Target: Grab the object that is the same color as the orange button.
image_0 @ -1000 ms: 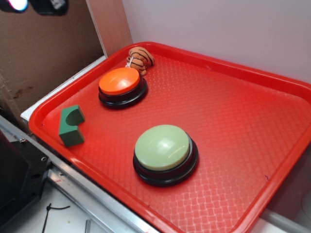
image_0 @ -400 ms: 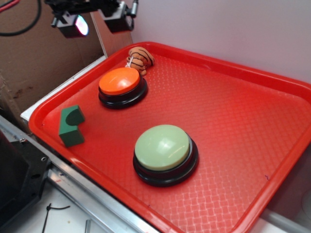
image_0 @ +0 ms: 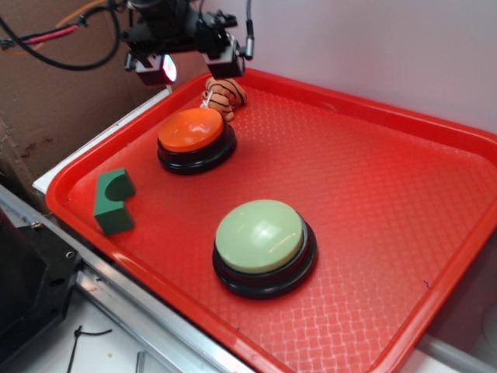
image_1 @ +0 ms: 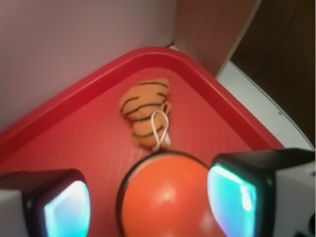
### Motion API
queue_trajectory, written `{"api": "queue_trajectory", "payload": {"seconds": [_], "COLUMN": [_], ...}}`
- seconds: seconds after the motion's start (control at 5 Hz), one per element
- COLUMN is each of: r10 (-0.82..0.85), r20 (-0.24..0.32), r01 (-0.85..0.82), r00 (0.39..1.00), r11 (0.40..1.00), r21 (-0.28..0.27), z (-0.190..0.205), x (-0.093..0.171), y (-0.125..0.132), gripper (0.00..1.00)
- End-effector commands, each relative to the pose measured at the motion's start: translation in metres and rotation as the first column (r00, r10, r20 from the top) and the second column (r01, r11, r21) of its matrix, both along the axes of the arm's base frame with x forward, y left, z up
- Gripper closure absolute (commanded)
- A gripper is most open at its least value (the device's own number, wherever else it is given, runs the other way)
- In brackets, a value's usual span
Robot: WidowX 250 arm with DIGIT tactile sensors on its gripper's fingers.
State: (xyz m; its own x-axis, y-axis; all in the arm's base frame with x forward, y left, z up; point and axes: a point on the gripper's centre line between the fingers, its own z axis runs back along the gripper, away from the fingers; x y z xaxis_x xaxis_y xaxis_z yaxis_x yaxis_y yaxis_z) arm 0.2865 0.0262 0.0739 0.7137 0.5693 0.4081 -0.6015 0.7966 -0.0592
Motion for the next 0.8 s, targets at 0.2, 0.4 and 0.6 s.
{"api": "queue_trajectory", "payload": {"seconds": [0.2,0.4,0.6], "r10": [0.071,0.083,0.074], "r20": [0.028,0.006,0.002], "r01": [-0.073,-0.084,-0.074], "r00": [0.997,0.997,0.997], "r11": [0.995,0.993,0.996], "r21": [0.071,0.083,0.048], "z": [-0.02,-0.032,-0.041], "x": [0.044,0.05,0.053], "y": [0.039,0.045,0.048], "gripper": [0.0,0.0,0.24]}}
